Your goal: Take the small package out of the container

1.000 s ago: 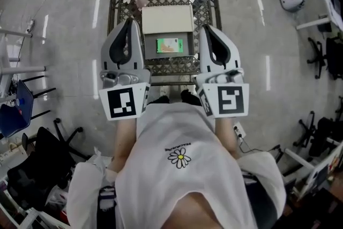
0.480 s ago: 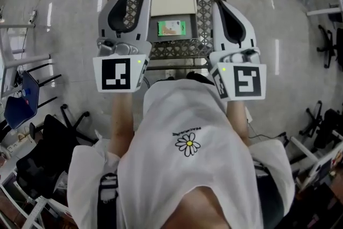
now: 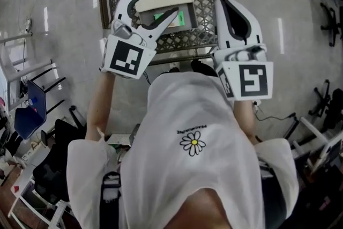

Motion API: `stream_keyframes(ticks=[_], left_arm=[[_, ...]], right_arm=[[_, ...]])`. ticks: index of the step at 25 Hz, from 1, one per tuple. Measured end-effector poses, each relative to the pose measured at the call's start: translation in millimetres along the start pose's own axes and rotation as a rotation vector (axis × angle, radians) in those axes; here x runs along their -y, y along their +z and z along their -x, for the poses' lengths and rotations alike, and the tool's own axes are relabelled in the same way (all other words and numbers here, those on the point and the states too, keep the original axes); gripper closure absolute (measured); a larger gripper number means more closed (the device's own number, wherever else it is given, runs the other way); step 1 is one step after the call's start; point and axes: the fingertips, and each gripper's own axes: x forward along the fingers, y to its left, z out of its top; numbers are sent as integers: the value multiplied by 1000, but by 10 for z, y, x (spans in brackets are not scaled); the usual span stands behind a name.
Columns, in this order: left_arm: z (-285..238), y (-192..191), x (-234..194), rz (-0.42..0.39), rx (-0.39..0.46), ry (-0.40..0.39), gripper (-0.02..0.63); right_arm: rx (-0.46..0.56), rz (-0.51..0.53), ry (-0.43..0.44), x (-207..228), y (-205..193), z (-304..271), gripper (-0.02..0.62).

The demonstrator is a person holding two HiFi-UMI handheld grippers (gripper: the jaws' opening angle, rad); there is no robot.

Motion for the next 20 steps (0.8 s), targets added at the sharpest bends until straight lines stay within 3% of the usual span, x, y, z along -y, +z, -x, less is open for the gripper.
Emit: stream_keyframes(ticks=[9, 12, 20], left_arm=[[-401, -1260, 737, -108, -278, -346, 259], [-486, -1565, 919, -147, -341, -423, 259], [-704, -2352, 1188, -155, -519, -562, 261]], right_arm=[[-81, 17, -83, 202, -231, 143, 565], [-102, 24, -107, 257, -281, 199, 565], [-180, 16, -149, 381, -485, 306, 565]])
